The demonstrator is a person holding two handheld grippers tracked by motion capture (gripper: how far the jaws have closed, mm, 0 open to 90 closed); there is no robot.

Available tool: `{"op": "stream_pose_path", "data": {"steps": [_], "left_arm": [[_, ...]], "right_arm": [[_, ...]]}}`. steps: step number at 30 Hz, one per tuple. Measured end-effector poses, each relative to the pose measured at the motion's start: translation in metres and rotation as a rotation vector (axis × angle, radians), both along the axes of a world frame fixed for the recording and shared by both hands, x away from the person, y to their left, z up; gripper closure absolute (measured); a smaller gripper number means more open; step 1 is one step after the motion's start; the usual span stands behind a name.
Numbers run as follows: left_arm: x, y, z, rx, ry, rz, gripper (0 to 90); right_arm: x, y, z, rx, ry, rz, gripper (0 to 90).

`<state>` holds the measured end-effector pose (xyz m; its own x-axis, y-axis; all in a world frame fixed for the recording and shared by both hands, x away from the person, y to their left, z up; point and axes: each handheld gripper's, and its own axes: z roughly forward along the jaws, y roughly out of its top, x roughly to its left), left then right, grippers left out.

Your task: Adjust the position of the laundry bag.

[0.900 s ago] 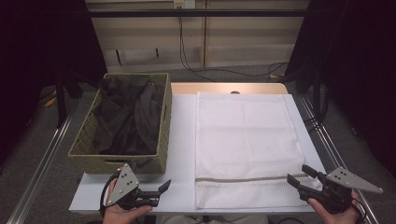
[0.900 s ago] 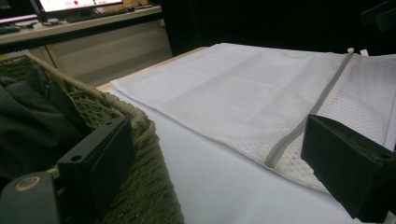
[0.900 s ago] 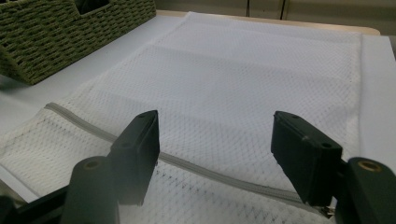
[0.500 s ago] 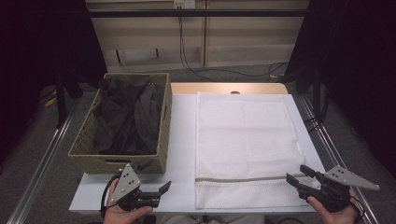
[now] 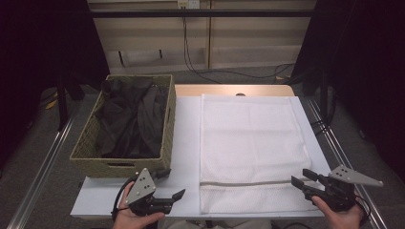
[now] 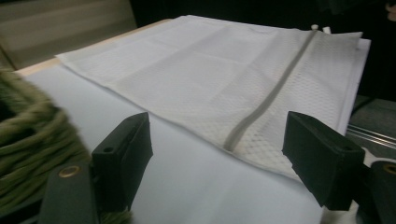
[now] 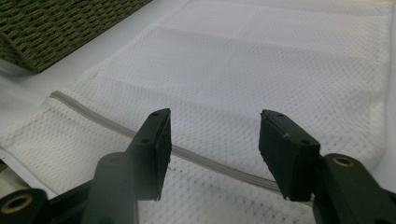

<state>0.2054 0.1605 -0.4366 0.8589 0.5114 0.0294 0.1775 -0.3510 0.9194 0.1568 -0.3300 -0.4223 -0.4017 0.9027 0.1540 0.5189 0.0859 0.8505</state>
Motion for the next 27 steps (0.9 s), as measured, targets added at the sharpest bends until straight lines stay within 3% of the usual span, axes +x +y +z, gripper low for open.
{"op": "stream_pose_path", "data": {"steps": [1,6,9,10,12,14,16,20,21,22,23,25,27], "left_arm": [[0.001,-0.004,-0.002,-0.014,0.012,-0.014,24.1],[0.012,-0.018,-0.002,0.018,0.017,-0.053,28.9],[0.022,-0.030,-0.004,0.009,0.052,-0.093,29.5],[0.025,-0.034,-0.005,0.028,0.060,-0.095,30.9],[0.032,-0.041,-0.008,0.022,0.088,-0.118,36.2],[0.036,-0.047,-0.008,0.017,0.092,-0.130,37.6],[0.038,-0.052,-0.008,0.021,0.098,-0.133,43.3],[0.046,-0.063,-0.012,0.052,0.109,-0.171,51.3],[0.052,-0.068,-0.013,0.084,0.128,-0.169,51.6],[0.052,-0.068,-0.013,0.084,0.128,-0.169,51.0],[0.054,-0.069,-0.015,0.068,0.168,-0.162,51.8],[0.055,-0.068,-0.018,0.080,0.181,-0.163,51.2],[0.054,-0.067,-0.020,0.085,0.199,-0.159,52.1]], "right_arm": [[0.001,0.001,0.000,-0.005,-0.001,0.006,44.9],[0.008,0.007,0.004,-0.018,0.001,0.004,44.5],[0.011,0.007,0.007,-0.028,0.002,0.001,45.2],[0.014,0.006,0.009,-0.023,0.002,0.007,46.6],[0.020,0.003,0.011,-0.018,0.001,0.000,47.9],[0.024,-0.002,0.010,-0.003,-0.002,-0.011,49.4],[0.030,-0.008,0.006,-0.013,0.029,-0.025,52.7],[0.039,-0.018,0.004,-0.033,0.045,-0.060,56.6],[0.044,-0.025,0.003,-0.036,0.050,-0.106,60.2],[0.047,-0.030,0.001,-0.017,0.054,-0.114,61.2],[0.049,-0.033,-0.001,-0.005,0.069,-0.123,61.5],[0.051,-0.036,-0.008,-0.043,0.081,-0.139,63.3],[0.052,-0.041,-0.018,-0.042,0.126,-0.145,64.2]]}}
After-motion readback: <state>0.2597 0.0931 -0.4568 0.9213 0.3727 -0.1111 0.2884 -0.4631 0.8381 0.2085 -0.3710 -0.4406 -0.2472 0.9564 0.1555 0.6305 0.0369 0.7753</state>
